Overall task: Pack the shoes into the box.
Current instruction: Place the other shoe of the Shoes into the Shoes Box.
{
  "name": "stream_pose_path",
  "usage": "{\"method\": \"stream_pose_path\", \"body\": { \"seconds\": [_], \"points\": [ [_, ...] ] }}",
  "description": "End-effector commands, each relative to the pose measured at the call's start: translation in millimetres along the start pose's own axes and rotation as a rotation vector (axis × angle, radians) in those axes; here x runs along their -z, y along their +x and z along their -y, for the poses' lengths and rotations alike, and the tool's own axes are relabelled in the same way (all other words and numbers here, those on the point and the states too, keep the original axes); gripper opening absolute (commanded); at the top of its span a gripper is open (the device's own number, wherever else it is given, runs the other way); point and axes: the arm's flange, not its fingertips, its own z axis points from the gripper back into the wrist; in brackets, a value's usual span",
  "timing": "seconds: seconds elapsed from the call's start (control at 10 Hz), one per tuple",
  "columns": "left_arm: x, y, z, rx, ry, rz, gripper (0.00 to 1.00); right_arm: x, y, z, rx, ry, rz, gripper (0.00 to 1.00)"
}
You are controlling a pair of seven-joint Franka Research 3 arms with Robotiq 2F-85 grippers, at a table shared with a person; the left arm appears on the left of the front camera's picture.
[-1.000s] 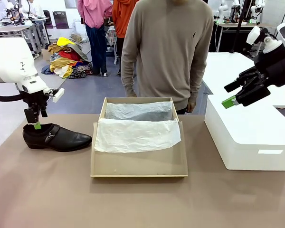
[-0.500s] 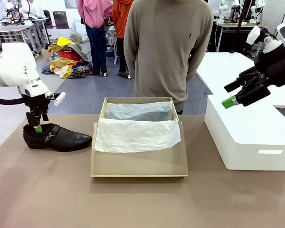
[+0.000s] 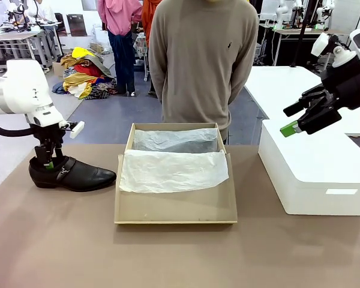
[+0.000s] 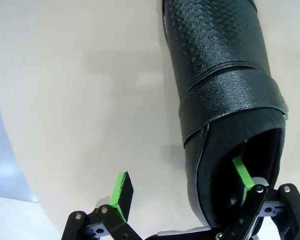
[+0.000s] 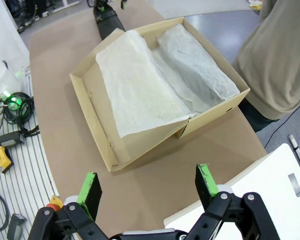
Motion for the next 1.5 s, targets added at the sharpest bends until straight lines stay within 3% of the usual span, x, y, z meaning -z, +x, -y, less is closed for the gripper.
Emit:
{"method": "stream_pose_path", "body": {
  "seconds": [0.0, 0.1, 0.5, 0.6, 1.4],
  "points": [
    [1, -5, -6, 0.031, -0.032, 0.029, 1.0, 1, 1, 2, -0.003, 0.013, 0.028, 1.0],
    [3, -5, -7, 0.037, -0.033, 0.034, 0.89, 1, 1, 2, -0.003, 0.013, 0.028, 1.0],
    [0, -5, -7, 0.038, -0.034, 0.029, 0.1, 1, 1, 2, -0.003, 0.013, 0.028, 1.0],
    [-1, -5, -6, 0.042, -0.033, 0.032, 0.0, 1, 1, 2, -0.003, 0.013, 0.028, 1.0],
    [-29, -5, 5, 0.034, 0.023, -0.017, 0.0, 1, 1, 2, -0.003, 0.013, 0.028, 1.0]
  ]
}}
